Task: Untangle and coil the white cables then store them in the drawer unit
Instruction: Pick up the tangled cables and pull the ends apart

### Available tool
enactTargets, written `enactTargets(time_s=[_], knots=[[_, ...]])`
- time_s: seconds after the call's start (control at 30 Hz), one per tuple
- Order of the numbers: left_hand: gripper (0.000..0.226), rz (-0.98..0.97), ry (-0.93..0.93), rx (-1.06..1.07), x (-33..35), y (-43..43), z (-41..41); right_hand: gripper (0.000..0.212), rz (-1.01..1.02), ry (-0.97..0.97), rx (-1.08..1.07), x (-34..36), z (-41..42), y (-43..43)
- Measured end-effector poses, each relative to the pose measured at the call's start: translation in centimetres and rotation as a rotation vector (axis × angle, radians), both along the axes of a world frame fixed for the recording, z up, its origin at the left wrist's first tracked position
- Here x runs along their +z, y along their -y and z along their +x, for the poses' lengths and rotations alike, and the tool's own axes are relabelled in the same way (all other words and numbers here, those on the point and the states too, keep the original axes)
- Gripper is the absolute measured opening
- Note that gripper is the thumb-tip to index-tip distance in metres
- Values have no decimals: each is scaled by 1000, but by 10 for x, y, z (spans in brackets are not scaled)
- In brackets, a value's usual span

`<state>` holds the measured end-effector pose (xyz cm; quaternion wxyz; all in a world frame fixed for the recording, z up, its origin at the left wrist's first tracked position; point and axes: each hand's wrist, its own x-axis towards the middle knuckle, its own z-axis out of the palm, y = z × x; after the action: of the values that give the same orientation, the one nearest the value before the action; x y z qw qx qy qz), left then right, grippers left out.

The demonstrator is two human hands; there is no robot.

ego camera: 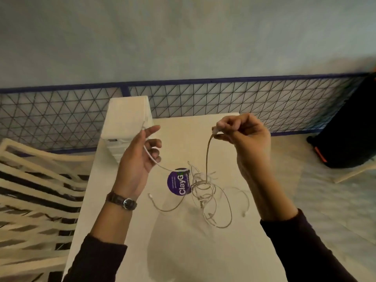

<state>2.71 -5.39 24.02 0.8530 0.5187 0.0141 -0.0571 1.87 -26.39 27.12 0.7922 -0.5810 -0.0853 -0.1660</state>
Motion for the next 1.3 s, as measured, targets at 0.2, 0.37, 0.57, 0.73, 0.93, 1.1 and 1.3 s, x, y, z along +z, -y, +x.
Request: enactTargets(time_s=[0.2, 0.37, 0.57, 0.73, 0.93, 1.1, 1.3], knots=[[32, 69, 105, -12, 34, 14, 5, 31, 26, 53, 72, 31, 3, -9], [31, 91, 135, 60, 36, 3, 2, 29, 13, 56, 134, 40, -1, -11], [30, 67, 104, 4, 17, 19, -12, 29, 26, -83, 176, 23, 5, -31], [34, 124, -58, -96, -10, 37, -25, 29, 7, -152, 110, -11, -1, -48], [37, 124, -178, -86, -27, 36, -26, 17, -233, -210, -264, -65, -13, -53], [31, -212, -238, 28, -38, 14, -15, 13, -561, -268, 22, -144, -68, -72], [27, -276, -259, 199, -66, -27, -18, 23, -1248, -300, 529, -264, -103, -67]])
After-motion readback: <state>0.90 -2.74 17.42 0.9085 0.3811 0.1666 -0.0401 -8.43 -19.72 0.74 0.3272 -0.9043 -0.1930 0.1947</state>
